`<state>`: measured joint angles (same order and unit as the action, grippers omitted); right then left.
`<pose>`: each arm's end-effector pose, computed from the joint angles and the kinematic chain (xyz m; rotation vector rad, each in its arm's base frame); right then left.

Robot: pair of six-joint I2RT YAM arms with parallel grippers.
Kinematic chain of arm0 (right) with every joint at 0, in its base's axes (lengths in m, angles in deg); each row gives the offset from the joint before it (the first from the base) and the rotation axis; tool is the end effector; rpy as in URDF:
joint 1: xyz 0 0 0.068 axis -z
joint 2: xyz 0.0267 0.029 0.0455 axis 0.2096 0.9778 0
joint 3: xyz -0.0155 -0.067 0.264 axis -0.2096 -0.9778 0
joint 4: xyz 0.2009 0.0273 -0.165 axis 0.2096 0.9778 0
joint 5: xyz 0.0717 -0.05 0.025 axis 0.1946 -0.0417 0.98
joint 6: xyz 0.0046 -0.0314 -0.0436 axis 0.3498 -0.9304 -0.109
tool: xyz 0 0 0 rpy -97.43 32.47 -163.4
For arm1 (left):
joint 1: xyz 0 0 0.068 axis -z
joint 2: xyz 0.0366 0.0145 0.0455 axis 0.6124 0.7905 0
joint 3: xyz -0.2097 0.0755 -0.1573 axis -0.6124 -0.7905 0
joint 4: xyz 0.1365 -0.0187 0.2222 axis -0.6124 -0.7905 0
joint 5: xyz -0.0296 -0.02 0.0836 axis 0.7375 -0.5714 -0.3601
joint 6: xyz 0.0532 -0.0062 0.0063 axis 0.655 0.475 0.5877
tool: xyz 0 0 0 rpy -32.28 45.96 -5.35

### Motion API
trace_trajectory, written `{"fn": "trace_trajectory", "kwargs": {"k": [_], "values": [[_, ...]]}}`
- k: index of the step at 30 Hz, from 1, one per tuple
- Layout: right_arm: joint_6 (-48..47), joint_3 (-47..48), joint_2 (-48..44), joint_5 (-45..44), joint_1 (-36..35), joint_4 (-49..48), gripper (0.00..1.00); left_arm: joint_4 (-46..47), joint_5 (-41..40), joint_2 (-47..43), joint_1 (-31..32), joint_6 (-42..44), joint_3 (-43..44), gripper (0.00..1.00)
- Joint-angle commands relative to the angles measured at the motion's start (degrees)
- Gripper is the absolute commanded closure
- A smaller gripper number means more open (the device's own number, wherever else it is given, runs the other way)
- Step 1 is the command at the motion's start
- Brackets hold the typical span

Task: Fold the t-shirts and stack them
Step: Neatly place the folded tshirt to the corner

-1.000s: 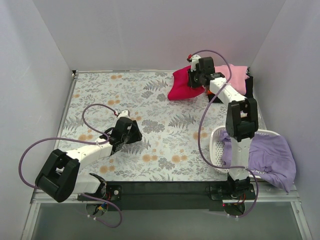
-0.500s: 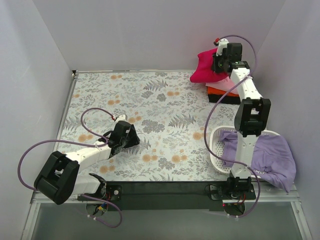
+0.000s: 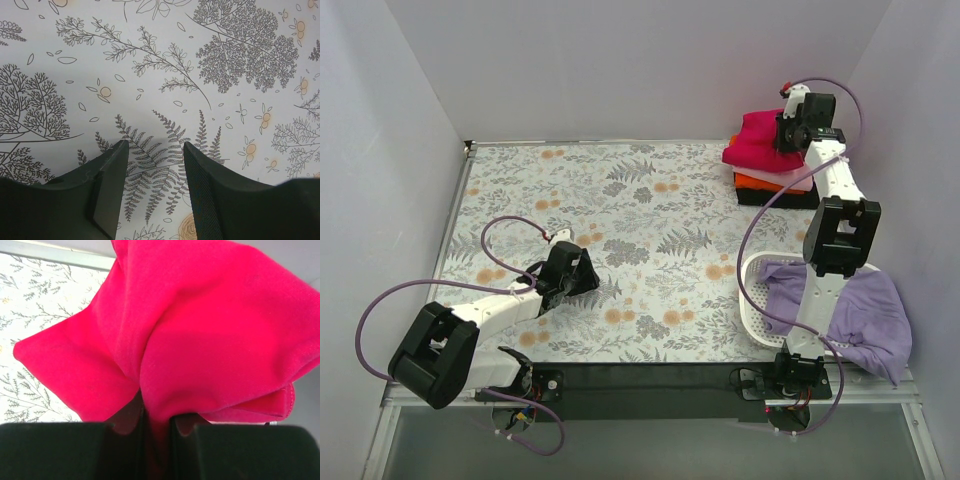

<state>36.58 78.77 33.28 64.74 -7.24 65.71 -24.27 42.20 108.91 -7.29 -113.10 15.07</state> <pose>0.5069 -0.0380 0.2978 -0.1972 2.1090 -0.0177 0.1967 -0.1094 0.1484 -1.0609 2.2947 -0.6419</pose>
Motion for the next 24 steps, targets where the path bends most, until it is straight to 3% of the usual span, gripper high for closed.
{"fn": "trace_trajectory", "kwargs": {"k": [1,15,17,18,21,24], "values": [[-2.35,-0.53,-4.13,-4.45,0.41,-2.53,0.99,-0.75,-0.30,-0.09,-0.33,-0.59,-0.57,0.55],[-1.48,-3.34,0.00,-17.72,0.76,-7.28,0.97,-1.45,-0.56,-0.70,-0.33,-1.21,-0.84,0.55],[-1.21,-2.73,1.23,-18.16,0.76,-7.28,0.88,-1.81,-0.47,-1.41,-0.33,-1.65,-0.92,0.55],[-1.13,-2.64,1.49,-18.77,0.76,-7.27,0.72,-1.81,-0.56,-1.93,-0.33,-1.65,-1.01,0.55],[-0.77,-2.64,1.41,-18.78,0.76,-7.27,0.44,-2.16,-0.74,-2.55,-0.33,-2.09,-1.28,0.55],[-0.42,-2.73,0.53,-18.69,0.76,-7.19,0.29,-2.25,-0.83,-2.81,-0.25,-2.26,-1.54,0.55]]}}
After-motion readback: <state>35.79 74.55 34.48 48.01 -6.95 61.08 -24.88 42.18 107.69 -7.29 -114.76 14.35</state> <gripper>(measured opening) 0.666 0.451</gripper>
